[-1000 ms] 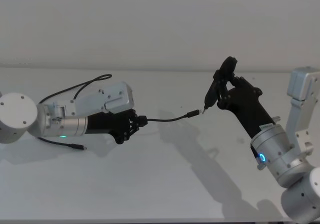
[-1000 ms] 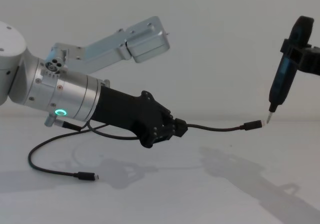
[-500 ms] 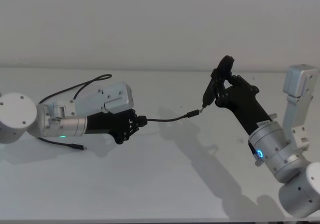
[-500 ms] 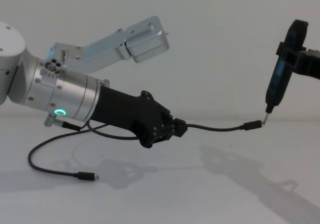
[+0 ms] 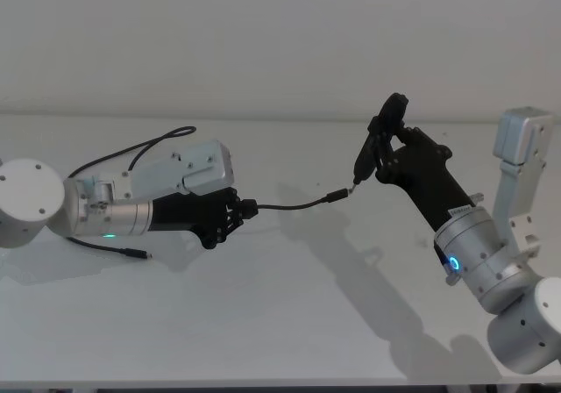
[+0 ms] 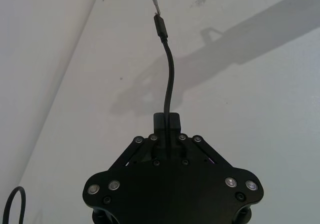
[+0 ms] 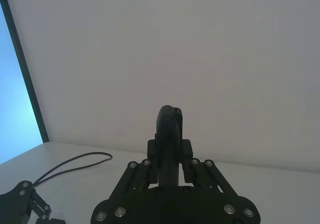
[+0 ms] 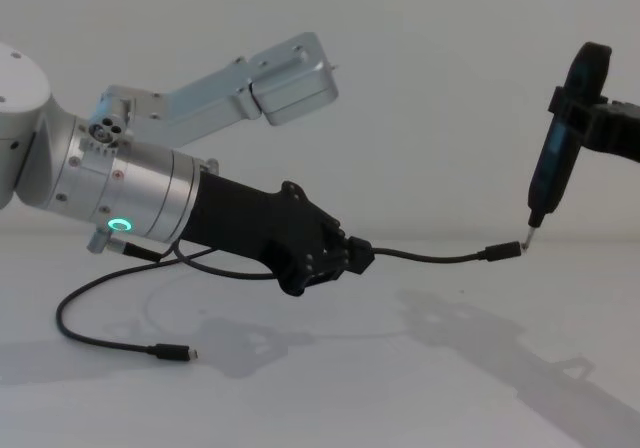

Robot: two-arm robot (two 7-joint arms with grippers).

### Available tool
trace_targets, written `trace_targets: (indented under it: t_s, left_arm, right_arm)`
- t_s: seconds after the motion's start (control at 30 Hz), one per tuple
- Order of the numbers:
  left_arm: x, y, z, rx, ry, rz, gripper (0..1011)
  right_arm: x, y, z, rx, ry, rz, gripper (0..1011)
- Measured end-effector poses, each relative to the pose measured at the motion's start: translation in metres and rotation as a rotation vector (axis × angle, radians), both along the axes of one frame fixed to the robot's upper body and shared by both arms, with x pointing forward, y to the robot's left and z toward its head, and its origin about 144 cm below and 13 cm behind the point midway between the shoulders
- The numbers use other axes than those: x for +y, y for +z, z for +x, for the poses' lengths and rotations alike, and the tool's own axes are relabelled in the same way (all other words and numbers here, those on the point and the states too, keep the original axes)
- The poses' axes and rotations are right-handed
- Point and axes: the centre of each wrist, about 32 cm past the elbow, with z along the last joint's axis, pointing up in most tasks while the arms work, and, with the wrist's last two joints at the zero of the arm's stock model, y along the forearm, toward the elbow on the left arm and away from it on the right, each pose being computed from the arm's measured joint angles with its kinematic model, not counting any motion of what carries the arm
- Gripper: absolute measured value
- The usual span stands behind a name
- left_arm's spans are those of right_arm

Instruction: Pick up the data cable with the one hand.

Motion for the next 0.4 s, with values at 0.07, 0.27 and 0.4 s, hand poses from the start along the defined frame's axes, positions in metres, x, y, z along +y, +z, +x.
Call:
trace_targets:
  t_s: [0.07, 0.27, 0.4]
  left_arm:
    - [0.0, 0.0, 0.0, 0.0, 0.0, 0.0, 51]
    - [0.0, 0.0, 0.0, 0.0, 0.0, 0.0, 51]
    - [0.0, 0.0, 0.0, 0.0, 0.0, 0.0, 50]
  right_arm:
    - [0.0001, -0.0003, 0.0003, 0.001, 0.001, -0.001, 275]
    - [0.0, -0.0006, 0.001, 0.001, 0.005, -0.003, 275]
    - [0.0, -0.0006, 0.0013, 0.001, 0.006, -0.004, 274]
